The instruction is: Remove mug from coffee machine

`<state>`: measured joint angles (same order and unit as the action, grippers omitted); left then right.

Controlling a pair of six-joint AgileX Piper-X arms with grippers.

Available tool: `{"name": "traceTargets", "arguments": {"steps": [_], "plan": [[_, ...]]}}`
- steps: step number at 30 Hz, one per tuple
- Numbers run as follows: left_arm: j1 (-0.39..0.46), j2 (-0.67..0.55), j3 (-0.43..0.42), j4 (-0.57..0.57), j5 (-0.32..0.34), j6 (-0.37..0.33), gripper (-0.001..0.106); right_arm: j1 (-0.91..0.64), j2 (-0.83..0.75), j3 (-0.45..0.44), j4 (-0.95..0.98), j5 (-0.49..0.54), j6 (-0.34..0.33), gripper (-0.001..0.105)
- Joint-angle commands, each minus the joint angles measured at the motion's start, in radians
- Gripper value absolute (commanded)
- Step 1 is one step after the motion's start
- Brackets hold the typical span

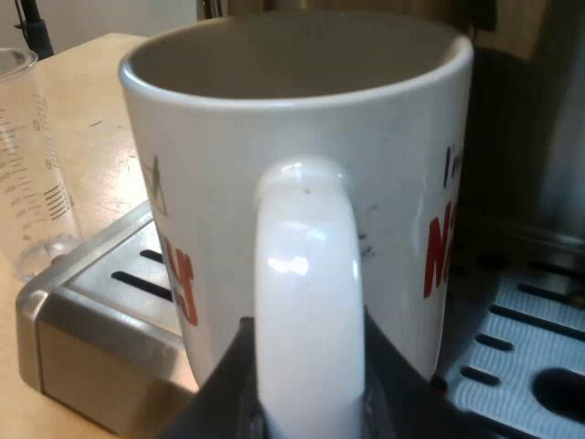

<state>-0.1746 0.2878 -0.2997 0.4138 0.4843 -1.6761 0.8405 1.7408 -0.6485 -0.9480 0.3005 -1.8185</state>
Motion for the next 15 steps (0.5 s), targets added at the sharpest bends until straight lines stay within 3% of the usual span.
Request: {"name": "traceTargets", "arguments": {"steps": [1,8,15], "plan": [[-0.005,-0.001,-0.001,-0.016,0.007,-0.010,0.072,0.001,-0.041,0.036,-0.042,0.013,-0.011,0.000],[-0.005,-0.001,-0.001,-0.016,0.007,-0.010,0.072,0.001,-0.129,0.111,-0.042,0.012,-0.011,0.000],[-0.005,-0.001,-0.001,-0.016,0.007,-0.010,0.072,0.001,-0.186,0.119,-0.043,0.012,-0.011,0.000]]}}
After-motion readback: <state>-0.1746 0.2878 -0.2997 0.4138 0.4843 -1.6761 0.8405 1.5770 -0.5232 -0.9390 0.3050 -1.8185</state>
